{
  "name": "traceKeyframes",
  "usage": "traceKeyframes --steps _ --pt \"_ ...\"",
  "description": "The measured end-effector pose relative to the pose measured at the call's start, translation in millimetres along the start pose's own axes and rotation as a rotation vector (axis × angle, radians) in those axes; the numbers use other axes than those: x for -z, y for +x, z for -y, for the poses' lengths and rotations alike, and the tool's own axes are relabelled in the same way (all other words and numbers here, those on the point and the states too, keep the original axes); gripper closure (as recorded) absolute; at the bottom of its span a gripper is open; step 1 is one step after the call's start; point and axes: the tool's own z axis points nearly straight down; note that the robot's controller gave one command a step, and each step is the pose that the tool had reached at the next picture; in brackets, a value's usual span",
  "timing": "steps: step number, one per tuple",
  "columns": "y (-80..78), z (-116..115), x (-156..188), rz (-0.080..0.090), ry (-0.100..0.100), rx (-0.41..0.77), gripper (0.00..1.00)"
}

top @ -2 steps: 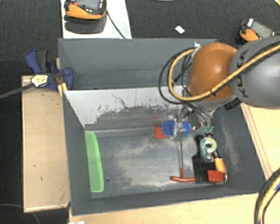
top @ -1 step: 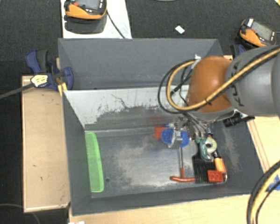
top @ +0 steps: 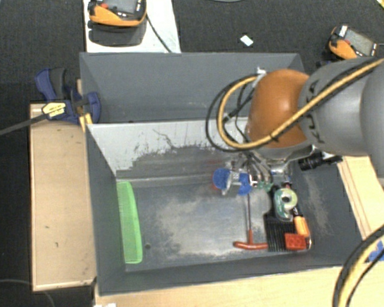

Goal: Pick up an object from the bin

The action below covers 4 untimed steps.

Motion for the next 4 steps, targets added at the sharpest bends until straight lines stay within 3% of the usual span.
traceKeyframes --steps 1,2,4 --pt "0.7 3 -45 -0.032 0.002 -0.026 0.00" --pt "2.4 -11 -36 -0.008 -0.001 -0.042 1.00" --pt "6.7 -14 -45 -0.019 0.001 -0.044 1.00"
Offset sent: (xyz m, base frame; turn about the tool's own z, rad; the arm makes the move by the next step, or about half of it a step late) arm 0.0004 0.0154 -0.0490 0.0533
